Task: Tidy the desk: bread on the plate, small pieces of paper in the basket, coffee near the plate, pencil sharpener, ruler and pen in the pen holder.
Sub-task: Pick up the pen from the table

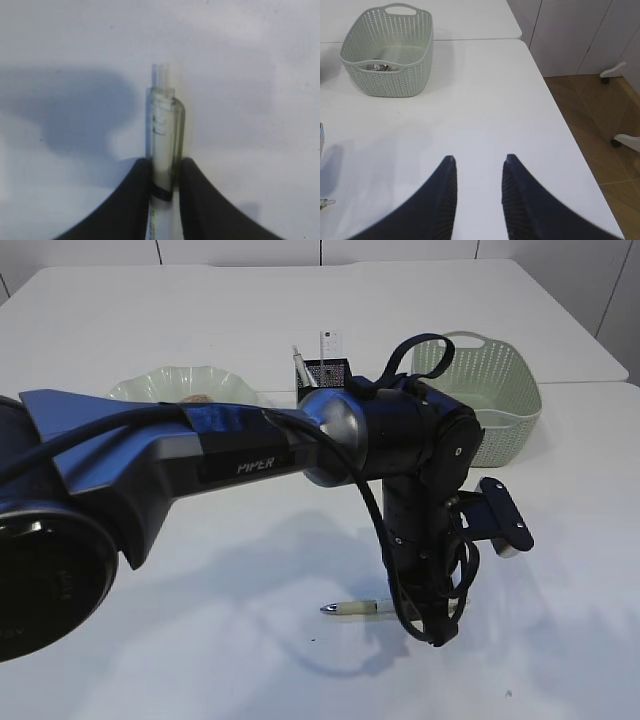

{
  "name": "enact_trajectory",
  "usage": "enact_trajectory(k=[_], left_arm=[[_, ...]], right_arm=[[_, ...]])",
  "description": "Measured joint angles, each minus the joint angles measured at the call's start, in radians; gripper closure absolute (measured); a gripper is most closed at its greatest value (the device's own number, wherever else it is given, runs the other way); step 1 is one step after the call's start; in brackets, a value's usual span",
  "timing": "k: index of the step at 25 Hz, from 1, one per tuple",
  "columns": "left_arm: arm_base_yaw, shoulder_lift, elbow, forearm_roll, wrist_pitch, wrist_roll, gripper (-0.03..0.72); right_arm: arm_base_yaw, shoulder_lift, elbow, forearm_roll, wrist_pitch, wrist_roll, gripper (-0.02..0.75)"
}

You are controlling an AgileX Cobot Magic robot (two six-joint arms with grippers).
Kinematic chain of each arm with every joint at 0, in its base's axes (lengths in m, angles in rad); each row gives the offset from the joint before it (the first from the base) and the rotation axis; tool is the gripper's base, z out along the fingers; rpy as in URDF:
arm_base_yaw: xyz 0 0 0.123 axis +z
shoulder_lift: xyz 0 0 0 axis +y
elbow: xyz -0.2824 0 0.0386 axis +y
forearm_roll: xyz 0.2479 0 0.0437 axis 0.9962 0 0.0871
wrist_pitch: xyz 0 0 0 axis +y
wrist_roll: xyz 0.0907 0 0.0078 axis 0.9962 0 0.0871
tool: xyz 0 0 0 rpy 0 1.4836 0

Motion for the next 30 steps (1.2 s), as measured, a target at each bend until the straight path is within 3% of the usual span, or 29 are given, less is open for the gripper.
enact_trajectory(k=[5, 24, 30], left_arm=[[0.000, 0.000, -0.001, 0.000, 0.004, 0.000, 0.610], [0.000, -0.093, -0.001, 0.000, 0.006, -0.002, 0.615], [0.009, -0.140, -0.001, 0.000, 0.002, -0.079, 0.615]], right_arm=[[0.000, 0.000, 0.000, 0.000, 0.000, 0.000, 0.477], [0.000, 0.000, 0.000, 0.000, 0.000, 0.000, 0.477], [0.000, 0.000, 0.000, 0.000, 0.000, 0.000, 0.477]])
